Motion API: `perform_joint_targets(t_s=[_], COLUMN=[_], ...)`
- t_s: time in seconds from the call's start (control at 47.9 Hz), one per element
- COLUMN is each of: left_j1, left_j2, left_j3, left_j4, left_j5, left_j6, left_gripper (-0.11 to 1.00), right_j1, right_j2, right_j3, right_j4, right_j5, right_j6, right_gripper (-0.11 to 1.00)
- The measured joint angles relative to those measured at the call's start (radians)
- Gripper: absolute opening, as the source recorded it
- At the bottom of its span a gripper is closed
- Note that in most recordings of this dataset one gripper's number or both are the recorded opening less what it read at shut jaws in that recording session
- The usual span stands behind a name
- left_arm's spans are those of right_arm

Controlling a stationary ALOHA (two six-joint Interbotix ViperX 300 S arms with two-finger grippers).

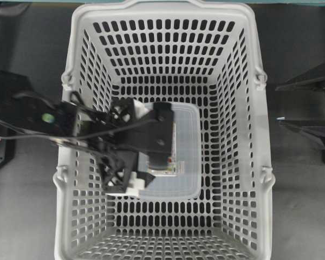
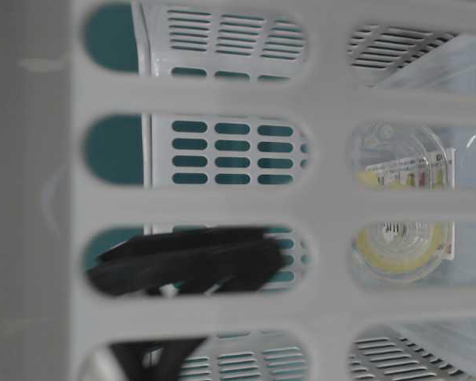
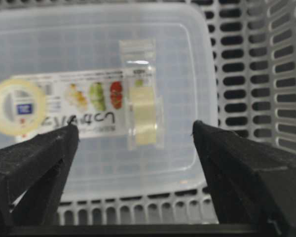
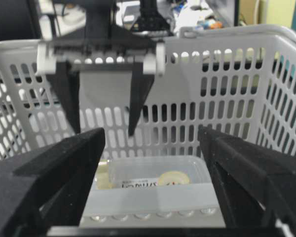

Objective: Pick up the tape dispenser from the shopping basket with the left arm.
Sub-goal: 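Lower the left gripper and close it around the tape dispenser, then lift the held tape dispenser upward with the left gripper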

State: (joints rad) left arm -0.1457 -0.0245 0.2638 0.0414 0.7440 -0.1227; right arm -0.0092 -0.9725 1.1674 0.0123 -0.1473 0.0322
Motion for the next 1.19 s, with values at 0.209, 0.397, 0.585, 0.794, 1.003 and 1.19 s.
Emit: perform_joint_targets(t_s=[0.209, 0.397, 0.585, 0.794, 1.003, 1.19], left_j1=[-0.002, -0.002, -0.003, -0.003, -0.003, -0.003], left_j2=[0.095, 0.146, 0.143, 0.074, -0.002, -0.035], left_j3=[-0.002, 0.0, -0.018, -0.084, -0.222, -0.321], left_j4=[0.0, 0.0, 0.0, 0.0, 0.0, 0.0], left_j5=[-0.002, -0.009, -0.002, 0.071, 0.255, 0.341], left_j6=[-0.005, -0.006, 0.0, 0.009, 0.009, 0.009], left_gripper=[0.87, 0.82, 0.37, 0.29, 0.29, 0.29], right_j1=[0.002, 0.0, 0.0, 0.0, 0.0, 0.0], right_j2=[0.0, 0.0, -0.002, -0.003, -0.003, -0.003], right_j3=[0.0, 0.0, 0.0, 0.002, 0.002, 0.002], right_j4=[0.002, 0.0, 0.0, 0.0, 0.0, 0.0], right_j5=[0.0, 0.0, 0.0, 0.0, 0.002, 0.002], right_j6=[0.0, 0.0, 0.0, 0.0, 0.0, 0.002], right_gripper=[0.74, 0.74, 0.74, 0.74, 0.74, 0.74])
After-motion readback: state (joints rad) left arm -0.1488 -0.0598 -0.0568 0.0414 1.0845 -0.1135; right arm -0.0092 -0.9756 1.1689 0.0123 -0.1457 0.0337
